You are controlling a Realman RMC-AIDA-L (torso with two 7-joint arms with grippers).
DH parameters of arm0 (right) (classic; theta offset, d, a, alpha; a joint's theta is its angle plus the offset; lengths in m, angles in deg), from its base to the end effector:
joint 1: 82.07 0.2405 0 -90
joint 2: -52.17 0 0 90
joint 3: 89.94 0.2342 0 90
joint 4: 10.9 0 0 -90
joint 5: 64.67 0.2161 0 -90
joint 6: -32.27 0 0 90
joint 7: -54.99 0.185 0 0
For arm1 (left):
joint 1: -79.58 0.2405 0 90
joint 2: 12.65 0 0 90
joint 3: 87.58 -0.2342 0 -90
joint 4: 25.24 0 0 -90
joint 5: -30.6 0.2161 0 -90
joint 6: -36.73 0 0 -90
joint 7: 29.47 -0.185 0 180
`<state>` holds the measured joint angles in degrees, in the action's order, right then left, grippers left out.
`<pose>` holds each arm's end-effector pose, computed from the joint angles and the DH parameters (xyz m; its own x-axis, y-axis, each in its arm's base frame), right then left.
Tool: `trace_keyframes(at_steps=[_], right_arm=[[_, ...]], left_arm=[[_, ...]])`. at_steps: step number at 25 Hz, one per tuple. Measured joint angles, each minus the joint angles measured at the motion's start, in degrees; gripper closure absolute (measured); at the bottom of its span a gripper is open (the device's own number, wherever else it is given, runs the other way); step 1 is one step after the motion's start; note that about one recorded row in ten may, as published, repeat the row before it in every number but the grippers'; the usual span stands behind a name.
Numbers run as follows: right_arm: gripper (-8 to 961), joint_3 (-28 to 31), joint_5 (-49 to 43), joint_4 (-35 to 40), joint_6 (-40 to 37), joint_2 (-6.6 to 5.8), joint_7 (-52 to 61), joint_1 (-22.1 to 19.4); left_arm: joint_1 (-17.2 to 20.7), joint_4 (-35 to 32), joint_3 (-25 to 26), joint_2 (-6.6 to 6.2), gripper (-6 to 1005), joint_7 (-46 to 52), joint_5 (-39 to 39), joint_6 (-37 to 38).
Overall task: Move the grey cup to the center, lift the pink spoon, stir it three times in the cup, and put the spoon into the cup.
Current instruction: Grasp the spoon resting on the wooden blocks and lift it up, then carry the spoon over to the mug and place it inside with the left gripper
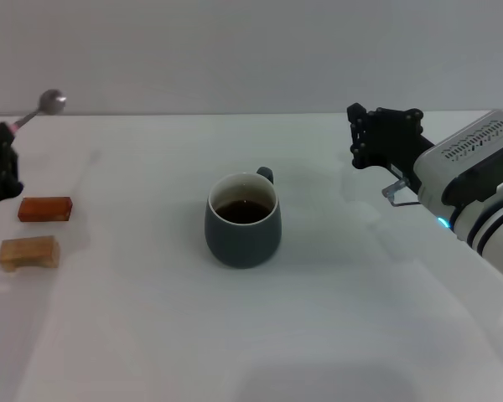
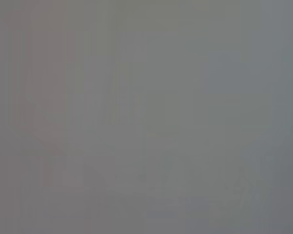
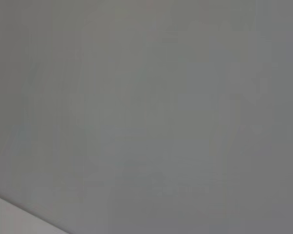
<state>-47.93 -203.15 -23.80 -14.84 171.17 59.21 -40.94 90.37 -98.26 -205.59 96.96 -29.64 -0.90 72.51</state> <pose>0.2123 0.4298 -0.0850 0.8628 0.0023 -0.5056 -0.4390 -0.4928 -0.7513 -0.2594 0.3166 0.0358 0.6156 -0.0018 0.7881 0.7821 -0.1211 -0.6112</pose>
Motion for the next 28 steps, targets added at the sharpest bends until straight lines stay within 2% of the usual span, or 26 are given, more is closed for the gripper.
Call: trace_keyframes(at_steps=[9,12,13,19,23,26,27,28], right_arm=[[954,1.6,0.4,2.0,0.8,-0.01,0.0,0.3],[954,2.4,0.4,2.4,0.8,-0.06,0.0,0.3],[954,2.7,0.4,2.6,0.8,-0.07,0.0,0.3],[954,4.4,0.5,4.0,0.8,-0.16,0.0,0.4],[954,5.4,0.5,4.5,0.8,-0.22,0.0,0.4],[954,5.6,0.5,4.8,0.7,-0.24,0.0,0.4],[954,5.6,0.5,4.8,0.6,-0.25,0.0,0.4],[954,5.6,0.5,4.9,0.6,-0.25,0.0,0.3]], left_arm=[[0.9,-10.8,0.4,-0.58,853,2.0,6.4,-10.1],[1.1,-12.0,0.5,-0.67,853,2.3,7.2,-11.2],[1.9,-16.3,0.9,-1.22,853,2.8,8.5,-15.8],[2.3,-23.1,1.4,-2.49,853,2.3,9.1,-24.7],[2.3,-28.3,3.1,-2.59,853,2.2,11.2,-33.9],[2.2,-29.1,3.5,-2.56,853,2.1,11.4,-35.6],[1.5,-31.3,4.5,-2.45,853,1.5,11.6,-40.6],[1.1,-31.9,4.9,-2.44,853,1.1,11.6,-42.2]])
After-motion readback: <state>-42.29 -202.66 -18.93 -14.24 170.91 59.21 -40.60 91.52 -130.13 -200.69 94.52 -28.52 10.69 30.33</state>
